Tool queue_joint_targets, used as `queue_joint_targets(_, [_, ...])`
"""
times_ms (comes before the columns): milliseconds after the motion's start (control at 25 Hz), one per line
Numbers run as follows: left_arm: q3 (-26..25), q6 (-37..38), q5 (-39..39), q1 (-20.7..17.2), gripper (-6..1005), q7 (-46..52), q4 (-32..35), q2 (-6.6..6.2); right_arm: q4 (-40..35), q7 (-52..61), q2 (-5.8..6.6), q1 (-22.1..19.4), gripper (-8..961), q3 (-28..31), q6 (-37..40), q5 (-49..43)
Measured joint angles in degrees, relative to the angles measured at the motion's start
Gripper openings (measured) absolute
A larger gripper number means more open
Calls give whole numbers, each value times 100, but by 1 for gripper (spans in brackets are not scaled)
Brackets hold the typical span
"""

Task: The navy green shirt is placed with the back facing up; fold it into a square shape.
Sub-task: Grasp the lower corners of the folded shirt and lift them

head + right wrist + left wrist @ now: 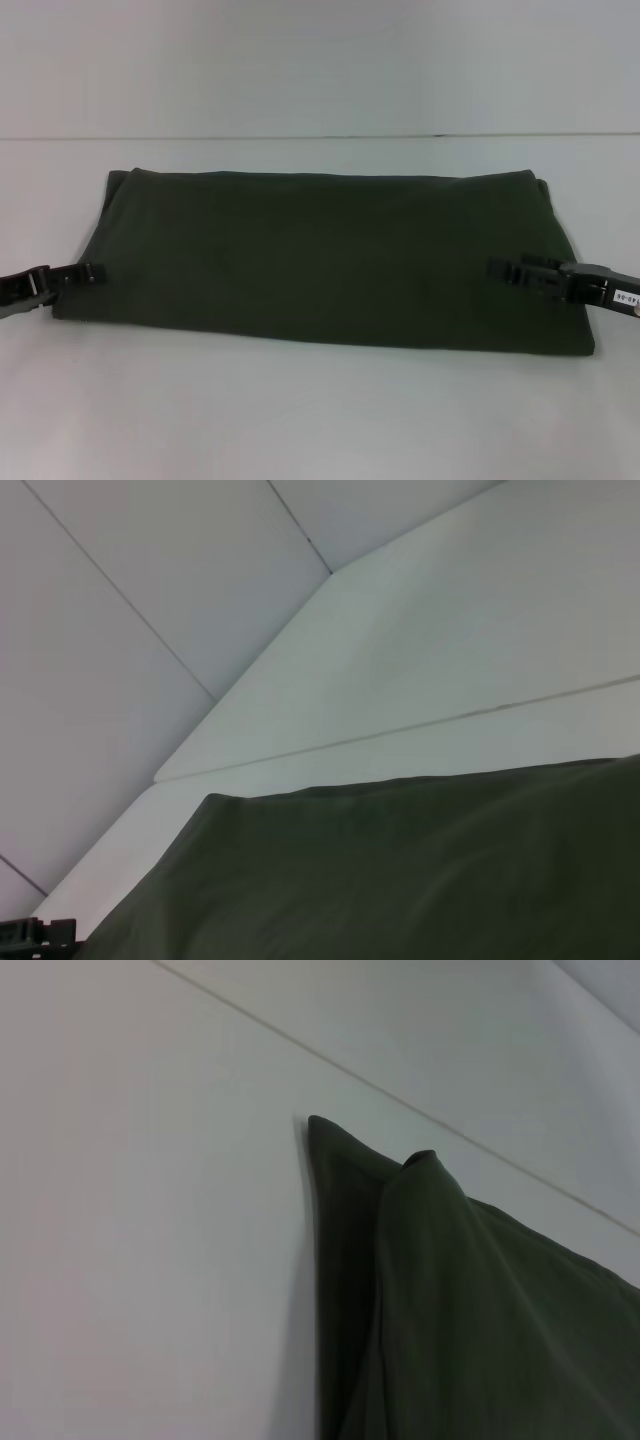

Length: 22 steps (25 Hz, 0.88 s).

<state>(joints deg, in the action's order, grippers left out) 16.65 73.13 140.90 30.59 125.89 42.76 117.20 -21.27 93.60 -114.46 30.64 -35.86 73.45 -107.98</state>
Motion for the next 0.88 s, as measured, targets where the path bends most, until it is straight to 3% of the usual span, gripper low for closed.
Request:
queue_joint_targets(680, [143,12,161,6,829,-5,9,11,0,0,6,-2,927,-10,26,-5])
queue_joint_targets(880, [281,-13,165,8,724,-67,28,19,0,13,8,-21,926,3,94,-4])
